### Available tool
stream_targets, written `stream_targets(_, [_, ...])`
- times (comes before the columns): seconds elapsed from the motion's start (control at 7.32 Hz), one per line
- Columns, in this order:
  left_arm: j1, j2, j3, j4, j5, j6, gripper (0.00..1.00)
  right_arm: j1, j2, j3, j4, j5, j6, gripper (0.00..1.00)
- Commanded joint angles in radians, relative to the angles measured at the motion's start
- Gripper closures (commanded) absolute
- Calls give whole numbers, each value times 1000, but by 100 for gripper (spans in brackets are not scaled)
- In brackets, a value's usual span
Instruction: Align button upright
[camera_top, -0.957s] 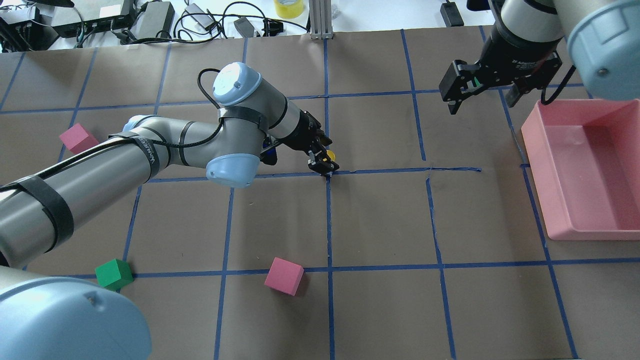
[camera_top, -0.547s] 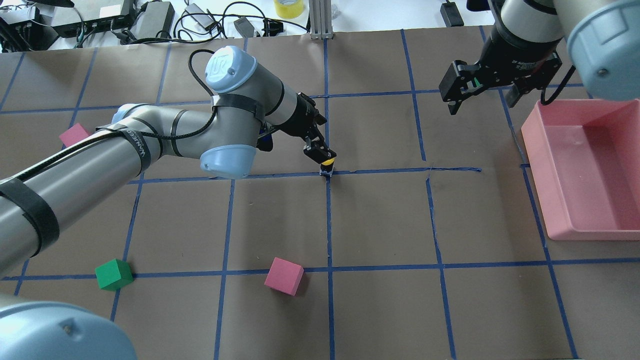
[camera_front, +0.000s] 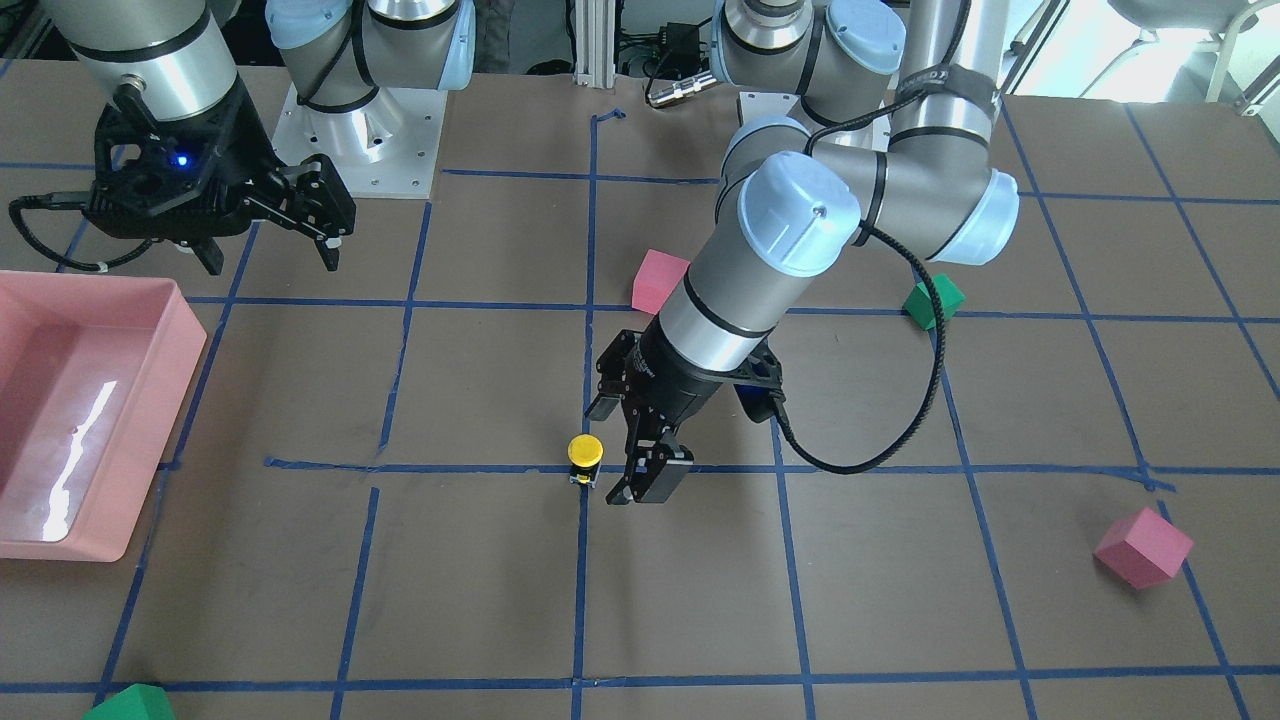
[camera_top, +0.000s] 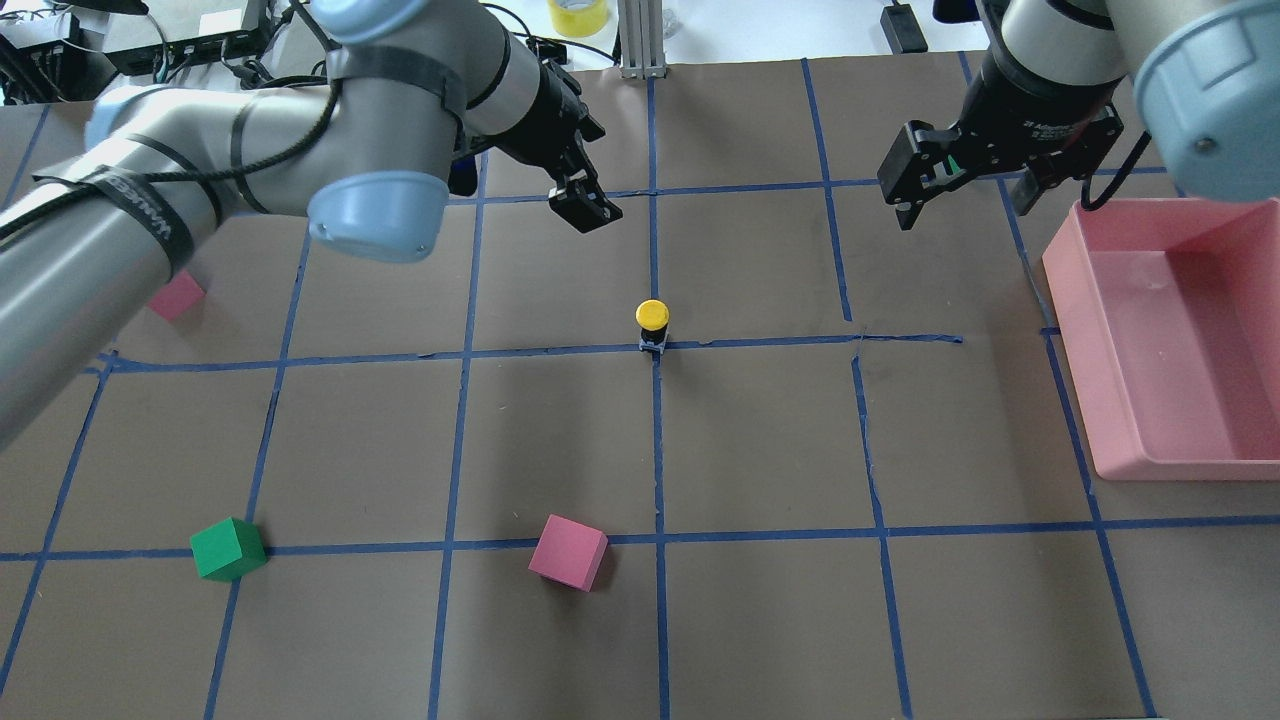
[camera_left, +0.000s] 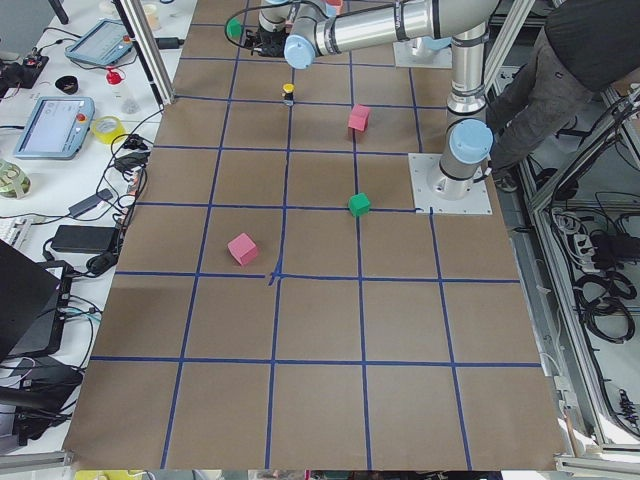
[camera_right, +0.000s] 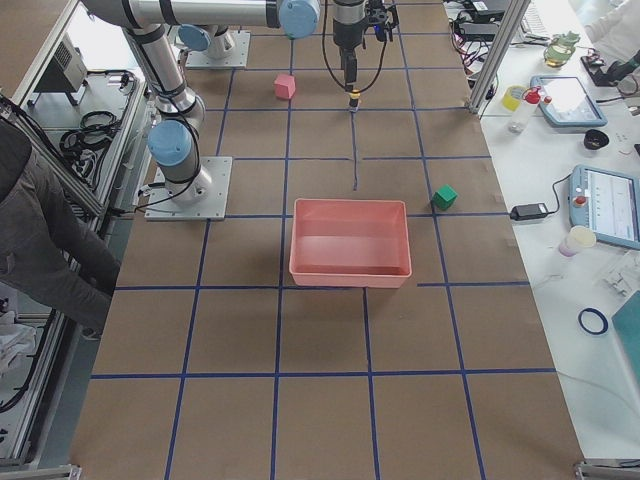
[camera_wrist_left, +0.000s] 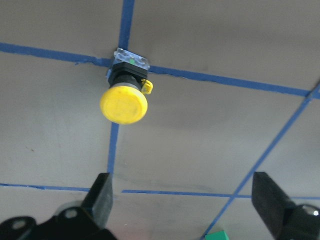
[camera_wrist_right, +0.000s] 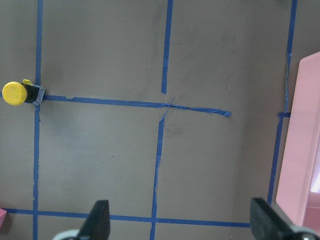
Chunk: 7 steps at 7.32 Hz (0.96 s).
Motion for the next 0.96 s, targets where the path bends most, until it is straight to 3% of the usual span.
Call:
stream_targets(0.0, [6,80,93,-240,91,325,0,0,0,0,0,2,1,0])
stream_targets(0.27, [5,132,70,-334,225,763,0,0,0,0,0,2,1,0])
stream_targets(0.82, [8,174,-27,-338,258,1403,0,8,-1,-6,-6,16,59,0])
